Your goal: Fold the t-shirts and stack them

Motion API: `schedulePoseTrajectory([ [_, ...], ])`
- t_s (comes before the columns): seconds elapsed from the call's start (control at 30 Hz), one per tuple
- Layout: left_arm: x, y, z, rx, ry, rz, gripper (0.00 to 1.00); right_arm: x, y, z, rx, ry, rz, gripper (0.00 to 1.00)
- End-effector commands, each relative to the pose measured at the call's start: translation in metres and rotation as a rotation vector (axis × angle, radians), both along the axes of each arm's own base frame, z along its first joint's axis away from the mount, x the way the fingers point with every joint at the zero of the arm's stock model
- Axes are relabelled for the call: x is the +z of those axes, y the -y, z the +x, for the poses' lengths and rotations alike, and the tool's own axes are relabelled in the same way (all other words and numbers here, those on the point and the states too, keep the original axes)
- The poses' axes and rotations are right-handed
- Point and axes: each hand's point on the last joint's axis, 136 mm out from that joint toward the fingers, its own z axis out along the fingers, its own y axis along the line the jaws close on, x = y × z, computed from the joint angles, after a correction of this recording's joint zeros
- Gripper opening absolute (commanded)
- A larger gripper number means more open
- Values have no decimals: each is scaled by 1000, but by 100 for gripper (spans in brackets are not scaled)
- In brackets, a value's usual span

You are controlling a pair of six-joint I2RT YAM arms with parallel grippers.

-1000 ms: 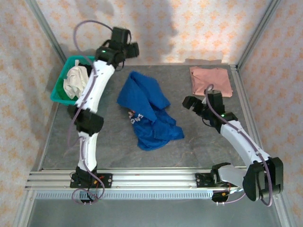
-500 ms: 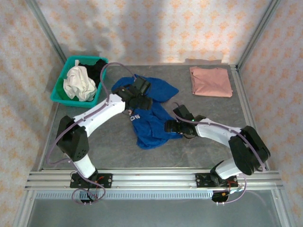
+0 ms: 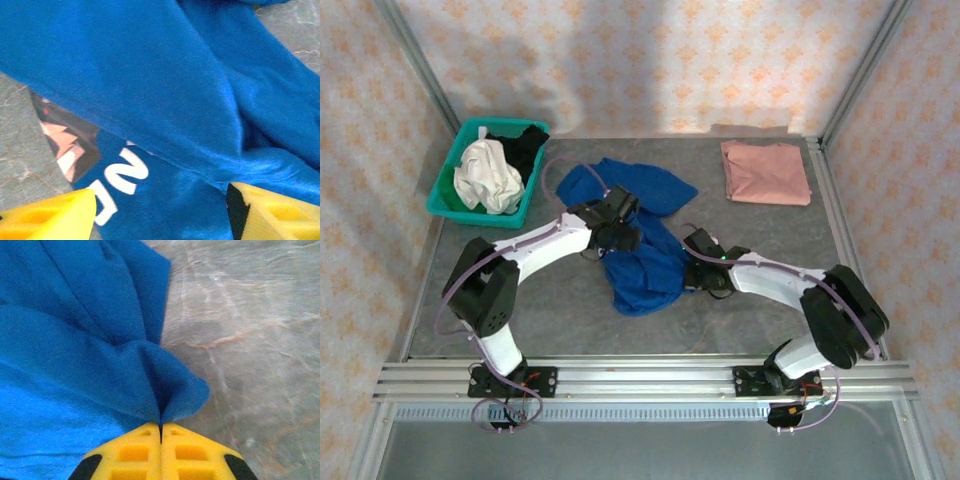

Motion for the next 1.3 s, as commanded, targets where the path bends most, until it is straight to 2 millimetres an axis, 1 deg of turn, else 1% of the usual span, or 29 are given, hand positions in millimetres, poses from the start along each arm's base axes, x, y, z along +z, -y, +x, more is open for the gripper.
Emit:
schedulePoseTrajectory([
  [0.0, 24, -12, 3, 13, 79, -23, 70, 58, 5, 20, -21, 137, -23, 0],
  [0.07, 33, -6, -3, -46, 108, -39, 69, 89, 0, 29, -15, 196, 8, 0],
  [0.17, 53, 6, -13, -161, 193, -53, 69, 141, -12, 45, 0, 292, 68, 0],
  [0.23, 70, 16, -21, -237, 258, -108, 69, 179, -23, 56, 8, 363, 123, 0],
  [0.33, 102, 25, -31, -335, 371, -189, 72, 227, -41, 71, 19, 436, 207, 0],
  [0.43, 132, 28, -39, -404, 470, -218, 81, 262, -54, 84, 32, 485, 259, 0],
  [0.53, 152, 35, -43, -489, 535, -222, 85, 286, -65, 92, 53, 524, 295, 0],
  [0.6, 158, 36, -39, -508, 551, -190, 85, 308, -67, 94, 63, 561, 314, 0],
  [0.67, 159, 33, -31, -485, 553, -146, 85, 333, -67, 94, 77, 605, 329, 0],
  [0.73, 156, 34, -27, -491, 542, -127, 86, 359, -62, 91, 80, 652, 337, 0],
  [0.83, 150, 35, -22, -503, 542, -96, 88, 389, -57, 82, 106, 711, 356, 0],
  [0.93, 145, 31, -13, -487, 560, -51, 90, 403, -48, 75, 116, 736, 324, 0],
  [1.0, 145, 38, -14, -507, 548, -79, 90, 402, -45, 75, 117, 734, 301, 0],
  [1.03, 148, 42, -15, -519, 541, -103, 88, 399, -45, 76, 121, 730, 291, 0],
  [1.1, 150, 44, -14, -503, 543, -125, 85, 384, -51, 82, 135, 706, 272, 0],
  [1.13, 148, 41, -12, -480, 552, -115, 83, 374, -53, 89, 130, 691, 254, 0],
  [1.2, 140, 26, -7, -404, 552, -73, 76, 347, -57, 105, 113, 637, 220, 0],
  [1.23, 137, 22, -7, -385, 546, -63, 76, 335, -59, 111, 108, 606, 214, 0],
  [1.27, 135, 20, -10, -384, 539, -62, 79, 325, -66, 116, 123, 573, 222, 0],
])
